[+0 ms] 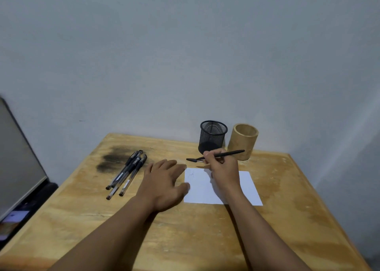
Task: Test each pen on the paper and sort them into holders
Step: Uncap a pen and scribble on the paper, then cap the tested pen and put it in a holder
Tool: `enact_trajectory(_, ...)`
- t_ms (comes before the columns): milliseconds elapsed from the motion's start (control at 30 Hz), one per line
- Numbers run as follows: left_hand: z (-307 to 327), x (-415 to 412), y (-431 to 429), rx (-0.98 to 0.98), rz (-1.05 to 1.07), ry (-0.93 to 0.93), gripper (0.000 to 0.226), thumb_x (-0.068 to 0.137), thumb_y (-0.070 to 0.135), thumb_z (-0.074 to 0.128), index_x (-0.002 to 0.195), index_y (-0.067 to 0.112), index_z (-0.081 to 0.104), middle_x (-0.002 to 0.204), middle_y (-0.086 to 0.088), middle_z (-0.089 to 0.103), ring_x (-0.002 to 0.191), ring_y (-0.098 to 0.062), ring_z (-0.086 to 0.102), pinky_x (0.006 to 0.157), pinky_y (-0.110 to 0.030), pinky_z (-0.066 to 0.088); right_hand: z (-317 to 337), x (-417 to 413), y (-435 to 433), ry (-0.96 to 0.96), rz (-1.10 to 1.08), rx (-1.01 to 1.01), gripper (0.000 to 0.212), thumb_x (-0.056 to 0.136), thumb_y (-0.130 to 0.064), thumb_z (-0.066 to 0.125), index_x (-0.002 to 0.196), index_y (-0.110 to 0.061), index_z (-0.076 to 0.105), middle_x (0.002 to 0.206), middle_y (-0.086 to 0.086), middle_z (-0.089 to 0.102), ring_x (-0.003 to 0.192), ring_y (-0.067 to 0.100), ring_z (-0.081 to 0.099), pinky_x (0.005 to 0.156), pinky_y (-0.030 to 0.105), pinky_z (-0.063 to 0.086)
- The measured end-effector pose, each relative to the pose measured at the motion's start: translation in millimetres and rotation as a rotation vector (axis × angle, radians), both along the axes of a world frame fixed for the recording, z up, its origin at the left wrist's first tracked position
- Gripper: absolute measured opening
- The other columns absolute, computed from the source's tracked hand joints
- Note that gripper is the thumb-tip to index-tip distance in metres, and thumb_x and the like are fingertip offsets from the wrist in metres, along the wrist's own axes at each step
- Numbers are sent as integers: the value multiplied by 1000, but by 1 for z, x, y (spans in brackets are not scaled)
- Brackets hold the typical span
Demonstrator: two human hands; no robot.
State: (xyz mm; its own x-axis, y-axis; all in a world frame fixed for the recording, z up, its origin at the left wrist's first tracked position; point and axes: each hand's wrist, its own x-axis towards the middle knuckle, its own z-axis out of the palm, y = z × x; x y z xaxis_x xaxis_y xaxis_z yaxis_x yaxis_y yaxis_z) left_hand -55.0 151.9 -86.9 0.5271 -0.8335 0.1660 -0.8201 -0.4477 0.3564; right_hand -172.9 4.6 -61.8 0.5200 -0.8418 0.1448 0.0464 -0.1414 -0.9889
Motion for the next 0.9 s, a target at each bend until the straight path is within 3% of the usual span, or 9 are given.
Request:
enact_trajectory(100, 10, 9, -19, -142, 104, 68, 53, 90, 56, 34, 135, 36, 54, 144, 9, 53, 134, -18, 41, 111, -49, 31, 7, 0, -8, -17, -18, 53, 15, 96, -14, 64, 81, -15, 68, 71, 5, 71, 61, 18, 57, 49, 32, 45)
enact_trajectory(300, 18, 26, -62, -19, 100, -22, 31, 98, 42, 46, 122, 39, 66, 131, 10, 62, 121, -21, 48, 97, -43, 39, 4, -7, -22, 22, -55, 104, 10, 95, -19, 68, 90, -11, 70, 74, 5, 70, 64, 17, 61, 50, 30, 50)
enact_trajectory(433, 16, 25, -68, -79, 129, -37, 22, 96, 36, 57, 110, 39, 73, 114, 14, 71, 110, -21, 53, 84, -38, 41, 4, -12, -28, -35, -35, 190, 9, 94, -18, 70, 87, -13, 69, 71, 5, 67, 64, 17, 63, 55, 33, 54)
enact_trajectory(633, 27, 13, -60, -316, 114, 205, 16, 93, 28, 62, 98, 31, 77, 95, 15, 74, 93, -13, 64, 88, -40, 51, 11, -18, -24, -85, -23, 246, 10, 92, -22, 73, 94, -12, 74, 79, 5, 75, 77, 16, 72, 67, 32, 59)
enact_trajectory(900, 61, -9, -48, -453, 6, 406, 11, 91, 20, 69, 94, 28, 77, 88, 19, 71, 89, 8, 62, 70, -15, 41, 34, -36, -11, -135, 18, 243, 15, 93, -17, 72, 101, -4, 73, 88, 8, 74, 85, 15, 71, 64, 29, 60)
